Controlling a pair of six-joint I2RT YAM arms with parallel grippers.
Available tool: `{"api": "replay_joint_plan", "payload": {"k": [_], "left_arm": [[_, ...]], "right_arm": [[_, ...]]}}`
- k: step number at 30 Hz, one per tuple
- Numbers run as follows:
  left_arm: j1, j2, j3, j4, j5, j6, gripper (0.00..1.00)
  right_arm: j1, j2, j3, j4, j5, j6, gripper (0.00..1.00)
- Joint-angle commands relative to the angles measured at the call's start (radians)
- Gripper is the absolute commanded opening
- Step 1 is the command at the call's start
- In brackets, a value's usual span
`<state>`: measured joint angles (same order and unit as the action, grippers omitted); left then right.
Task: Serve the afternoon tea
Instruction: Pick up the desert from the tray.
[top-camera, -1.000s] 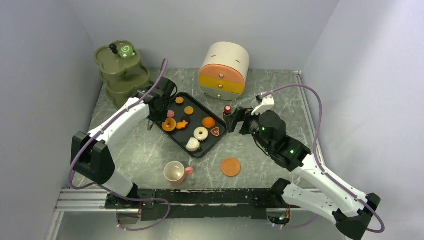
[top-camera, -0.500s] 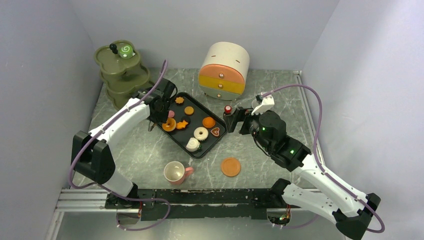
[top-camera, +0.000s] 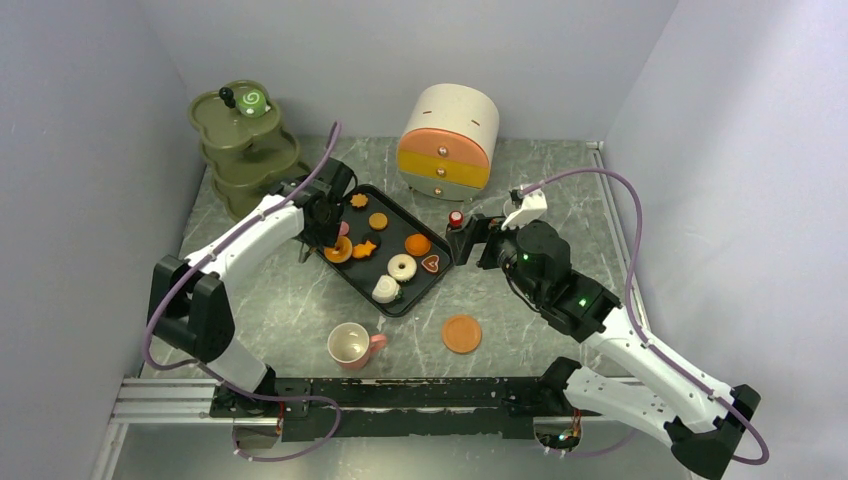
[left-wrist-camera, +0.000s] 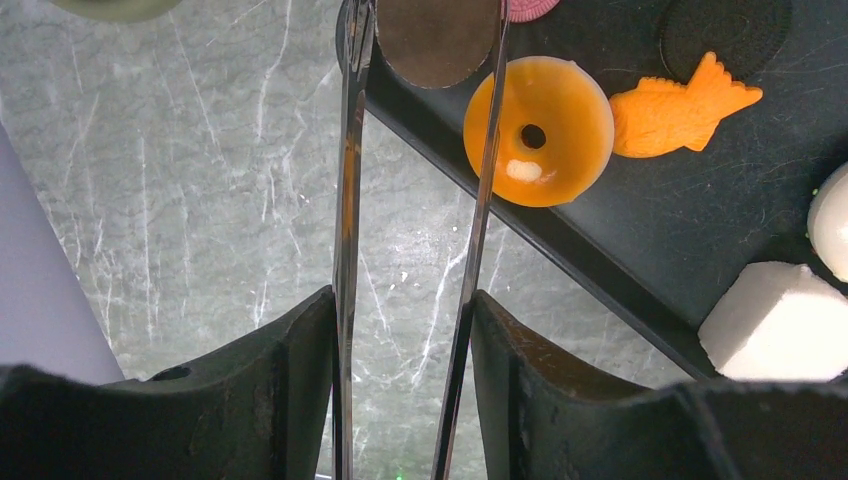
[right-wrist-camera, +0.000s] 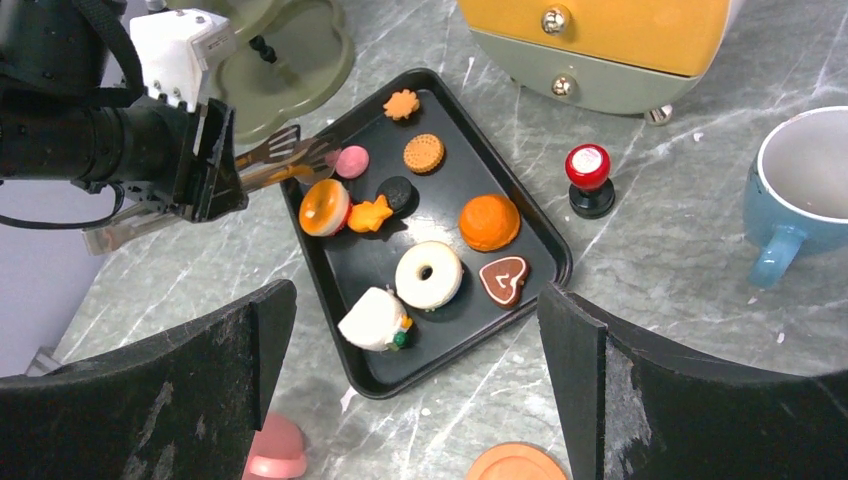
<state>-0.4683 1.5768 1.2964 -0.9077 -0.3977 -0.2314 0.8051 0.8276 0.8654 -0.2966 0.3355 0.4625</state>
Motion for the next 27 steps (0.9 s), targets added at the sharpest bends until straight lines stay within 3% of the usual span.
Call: {"api": "replay_joint_plan", "payload": {"k": [1,27], "left_arm": [[0.004,0.024,-0.008,0.036,0.022,0.016,0.54],[0.004,-0.041,0.021,-0.012,-0.007,0.015,0.41]], "right_arm": [[-0.005,-0.002,0.003,0.032,-0.003,-0.01,0.95],[-0.005,0.008,0.0,0.037,-0.012,-0.002,0.95]]}}
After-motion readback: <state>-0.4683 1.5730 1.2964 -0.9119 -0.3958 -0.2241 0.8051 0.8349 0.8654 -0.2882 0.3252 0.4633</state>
